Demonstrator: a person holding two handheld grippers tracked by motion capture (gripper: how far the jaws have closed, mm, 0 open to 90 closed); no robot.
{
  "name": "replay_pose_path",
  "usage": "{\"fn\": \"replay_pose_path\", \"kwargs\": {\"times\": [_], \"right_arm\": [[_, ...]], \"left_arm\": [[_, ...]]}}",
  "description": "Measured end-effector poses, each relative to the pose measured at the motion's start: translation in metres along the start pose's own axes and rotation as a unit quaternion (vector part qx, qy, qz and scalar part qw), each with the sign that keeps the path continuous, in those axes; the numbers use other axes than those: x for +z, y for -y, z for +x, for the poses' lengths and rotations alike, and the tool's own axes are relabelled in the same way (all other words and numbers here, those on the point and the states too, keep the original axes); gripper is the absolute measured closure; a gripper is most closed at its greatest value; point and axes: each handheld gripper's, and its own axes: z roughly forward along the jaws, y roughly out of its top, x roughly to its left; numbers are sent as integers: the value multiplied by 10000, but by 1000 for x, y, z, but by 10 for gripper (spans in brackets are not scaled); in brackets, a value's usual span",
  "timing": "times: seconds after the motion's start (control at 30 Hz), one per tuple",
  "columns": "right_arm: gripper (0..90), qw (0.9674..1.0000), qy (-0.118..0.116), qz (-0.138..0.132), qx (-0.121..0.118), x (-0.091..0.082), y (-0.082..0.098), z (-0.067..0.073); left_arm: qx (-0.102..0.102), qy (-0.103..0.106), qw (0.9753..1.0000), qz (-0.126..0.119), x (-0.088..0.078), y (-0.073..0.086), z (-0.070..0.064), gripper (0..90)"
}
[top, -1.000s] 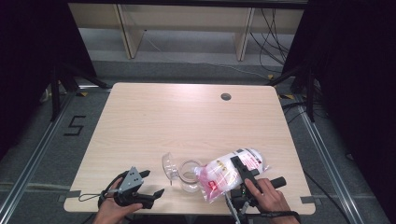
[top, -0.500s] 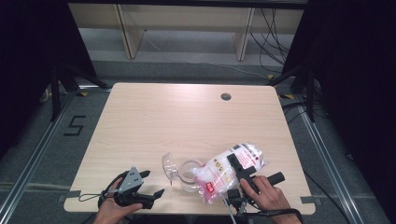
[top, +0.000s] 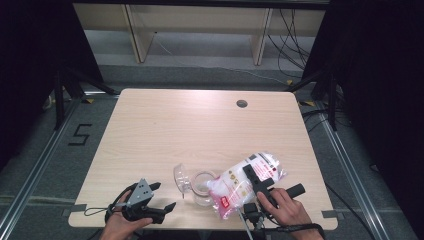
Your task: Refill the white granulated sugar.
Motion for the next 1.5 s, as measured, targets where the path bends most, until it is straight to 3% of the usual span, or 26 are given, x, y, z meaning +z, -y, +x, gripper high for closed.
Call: {"fn": "replay_pose_path", "kwargs": {"times": [0.1, 0.17, 0.2, 0.5, 0.53, 0.63, 0.73, 0.8, 0.87, 0.9, 1.13, 1.17, 1.2, 1.5], "right_arm": [[485, 9999, -13, 59, 94, -1, 0, 2], [485, 9999, -11, 60, 88, -1, 0, 2], [486, 9999, -17, 60, 88, -1, 0, 2], [487, 10000, -16, 57, 70, -1, 1, 1], [487, 10000, -10, 54, 70, -1, 1, 1], [488, 10000, -14, 31, 93, -1, 1, 1], [488, 10000, -1, -15, 27, -1, 0, 0], [488, 9999, 3, -46, 104, -1, 0, 1], [489, 10000, 36, -81, -30, -1, -1, -1], [489, 10000, -3, -5, 98, -2, -1, 1], [490, 9998, -37, -21, 173, -1, -1, 2], [490, 10000, -18, -35, 64, -2, -2, 0], [490, 9999, 25, -103, -13, -1, -2, 0], [491, 10000, 24, -67, 65, -2, -4, 0]], "left_arm": [[-126, -5, 9999, -1, 0, 0, -1, 165], [-82, -9, 10000, -8, 0, 0, -1, 164], [36, -9, 10000, 28, -1, 0, 1, 164], [14, -6, 10000, 16, 0, 0, 1, 164], [-146, -9, 9999, 15, 0, 0, -1, 164], [13, -12, 10000, 29, -1, 0, 1, 164], [-1, -9, 10000, 28, -1, 0, 1, 164], [-9, -12, 10000, 28, -1, 0, 1, 164], [-20, -27, 10000, 37, -1, 0, 1, 164], [-25, -15, 10000, 27, -1, 0, 0, 164], [-41, -36, 10000, 26, 0, 0, 1, 165], [-42, -39, 10000, 24, 0, 0, 1, 165], [-184, -46, 9998, 23, 0, 1, -1, 165], [-262, -36, 9996, -34, 1, 1, -2, 165]]}}
